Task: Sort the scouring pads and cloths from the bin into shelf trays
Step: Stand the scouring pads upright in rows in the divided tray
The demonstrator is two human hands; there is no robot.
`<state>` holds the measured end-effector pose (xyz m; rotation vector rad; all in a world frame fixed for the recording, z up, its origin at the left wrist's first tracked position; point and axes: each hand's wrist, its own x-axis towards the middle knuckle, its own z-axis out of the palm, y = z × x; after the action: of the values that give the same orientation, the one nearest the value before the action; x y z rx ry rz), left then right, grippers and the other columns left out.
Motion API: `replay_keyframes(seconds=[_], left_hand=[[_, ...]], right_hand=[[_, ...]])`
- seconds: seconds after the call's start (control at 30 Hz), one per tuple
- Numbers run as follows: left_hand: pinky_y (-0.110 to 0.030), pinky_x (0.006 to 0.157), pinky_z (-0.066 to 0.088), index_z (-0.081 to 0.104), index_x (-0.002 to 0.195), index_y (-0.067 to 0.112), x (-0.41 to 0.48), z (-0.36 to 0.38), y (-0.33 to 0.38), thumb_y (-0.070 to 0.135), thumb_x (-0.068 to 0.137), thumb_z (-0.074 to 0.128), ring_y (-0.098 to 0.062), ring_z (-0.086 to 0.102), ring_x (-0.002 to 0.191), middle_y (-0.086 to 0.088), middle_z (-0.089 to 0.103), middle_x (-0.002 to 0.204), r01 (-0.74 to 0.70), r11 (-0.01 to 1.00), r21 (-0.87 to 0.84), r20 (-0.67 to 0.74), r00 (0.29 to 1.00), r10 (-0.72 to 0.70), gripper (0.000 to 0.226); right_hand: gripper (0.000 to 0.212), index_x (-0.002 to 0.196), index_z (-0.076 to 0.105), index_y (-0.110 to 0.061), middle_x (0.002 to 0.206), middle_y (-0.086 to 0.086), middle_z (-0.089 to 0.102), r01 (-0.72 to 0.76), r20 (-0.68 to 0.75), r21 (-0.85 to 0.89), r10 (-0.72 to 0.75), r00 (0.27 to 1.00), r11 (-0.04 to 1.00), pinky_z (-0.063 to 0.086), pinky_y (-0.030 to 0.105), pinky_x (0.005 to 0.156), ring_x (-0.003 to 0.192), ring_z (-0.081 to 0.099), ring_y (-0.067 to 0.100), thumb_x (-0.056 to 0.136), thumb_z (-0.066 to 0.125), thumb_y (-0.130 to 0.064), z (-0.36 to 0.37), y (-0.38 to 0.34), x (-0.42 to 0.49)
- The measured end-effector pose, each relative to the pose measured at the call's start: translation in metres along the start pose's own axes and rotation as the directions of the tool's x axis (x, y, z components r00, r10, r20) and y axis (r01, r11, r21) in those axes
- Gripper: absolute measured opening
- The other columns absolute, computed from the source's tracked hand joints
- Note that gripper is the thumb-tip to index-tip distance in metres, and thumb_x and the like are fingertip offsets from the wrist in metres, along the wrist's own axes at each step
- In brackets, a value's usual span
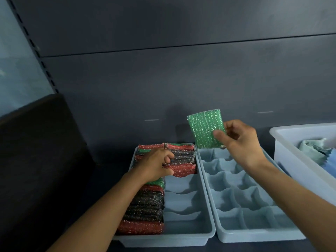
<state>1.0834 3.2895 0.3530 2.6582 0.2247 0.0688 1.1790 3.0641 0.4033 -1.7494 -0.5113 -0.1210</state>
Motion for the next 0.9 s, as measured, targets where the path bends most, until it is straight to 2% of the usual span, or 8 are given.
replay_keyframes(seconds=[0.13, 0.3, 0.4, 0.5, 0.63, 0.77, 0.83, 0.9], left_hand=[[-0.027, 0.089, 0.047, 0.055, 0.129, 0.022, 0.002, 0.001, 0.006, 0.027, 0.082, 0.077, -0.008, 0.054, 0.098, 0.012, 0.051, 0.103, -0.001, 0.998, 0.069, 0.026, 1.0, 0.0, 0.052], [-0.023, 0.088, 0.043, 0.044, 0.139, 0.023, 0.003, 0.005, 0.008, 0.03, 0.082, 0.076, -0.008, 0.052, 0.099, 0.009, 0.055, 0.111, 0.009, 0.993, 0.117, -0.004, 1.0, -0.008, 0.065], [-0.021, 0.089, 0.041, 0.055, 0.129, 0.023, 0.005, 0.009, 0.008, 0.031, 0.082, 0.076, -0.007, 0.051, 0.1, 0.007, 0.052, 0.113, 0.007, 0.989, 0.15, -0.012, 1.0, -0.005, 0.052], [-0.027, 0.099, 0.04, 0.06, 0.122, 0.027, 0.008, 0.01, 0.005, 0.038, 0.081, 0.076, -0.009, 0.045, 0.113, 0.01, 0.042, 0.114, 0.0, 0.981, 0.195, -0.036, 0.999, 0.008, 0.046], [-0.031, 0.112, 0.028, 0.062, 0.121, 0.03, 0.007, 0.008, 0.005, 0.043, 0.082, 0.073, -0.009, 0.03, 0.129, 0.013, 0.035, 0.137, -0.054, 0.962, 0.266, -0.053, 0.996, 0.071, 0.043], [-0.036, 0.121, 0.016, 0.061, 0.121, 0.029, 0.006, 0.01, 0.003, 0.041, 0.085, 0.069, -0.01, 0.011, 0.148, 0.014, 0.01, 0.161, -0.071, 0.962, 0.262, -0.044, 0.995, 0.086, 0.038], [-0.035, 0.121, 0.016, 0.057, 0.125, 0.028, 0.005, 0.009, 0.004, 0.039, 0.088, 0.067, -0.011, 0.017, 0.148, 0.015, 0.013, 0.162, -0.042, 0.975, 0.217, -0.008, 0.999, 0.044, 0.04], [-0.032, 0.12, 0.016, 0.055, 0.128, 0.027, 0.006, 0.01, 0.004, 0.04, 0.088, 0.066, -0.012, 0.024, 0.145, 0.012, 0.023, 0.16, -0.038, 0.975, 0.219, -0.003, 0.999, 0.039, 0.043]], right_hand=[[0.014, 0.082, 0.059, -0.007, 0.072, 0.01, 0.052, 0.009, 0.016, 0.023, -0.01, 1.0, 1.0, 0.044, 0.015, 0.051, 0.061, 0.047, 0.013, 0.085, 0.071, -0.014, 0.002, 0.005, -0.001], [0.018, 0.083, 0.059, -0.002, 0.071, 0.011, 0.051, -0.012, 0.023, 0.024, 0.011, 1.0, 1.0, 0.043, 0.022, 0.056, 0.063, 0.046, 0.016, 0.085, 0.071, -0.014, -0.002, 0.016, 0.002], [0.019, 0.082, 0.058, -0.002, 0.07, 0.01, 0.05, -0.014, 0.0, 0.01, 0.014, 1.0, 1.0, 0.042, 0.02, 0.054, 0.062, 0.045, 0.015, 0.084, 0.072, -0.016, -0.007, 0.019, 0.008], [0.024, 0.084, 0.057, 0.001, 0.071, 0.012, 0.049, -0.029, -0.012, -0.003, 0.029, 1.0, 1.0, 0.04, 0.016, 0.05, 0.06, 0.043, 0.015, 0.085, 0.072, -0.018, -0.011, 0.022, 0.014], [0.028, 0.086, 0.055, 0.004, 0.068, 0.01, 0.046, -0.05, -0.002, -0.01, 0.05, 0.999, 0.999, 0.039, 0.015, 0.047, 0.058, 0.04, 0.014, 0.085, 0.071, -0.019, -0.013, 0.028, 0.017], [0.028, 0.085, 0.055, 0.005, 0.067, 0.009, 0.047, -0.062, 0.018, -0.018, 0.062, 0.998, 0.998, 0.04, 0.017, 0.047, 0.058, 0.04, 0.015, 0.085, 0.071, -0.018, -0.01, 0.033, 0.018], [0.027, 0.085, 0.055, 0.005, 0.066, 0.009, 0.048, -0.065, 0.034, -0.003, 0.065, 0.997, 0.998, 0.041, 0.019, 0.048, 0.058, 0.042, 0.015, 0.085, 0.071, -0.017, -0.008, 0.033, 0.018], [0.026, 0.085, 0.055, 0.006, 0.066, 0.009, 0.049, -0.072, 0.053, 0.019, 0.07, 0.996, 0.997, 0.043, 0.02, 0.048, 0.057, 0.043, 0.015, 0.085, 0.071, -0.016, -0.005, 0.033, 0.019]])
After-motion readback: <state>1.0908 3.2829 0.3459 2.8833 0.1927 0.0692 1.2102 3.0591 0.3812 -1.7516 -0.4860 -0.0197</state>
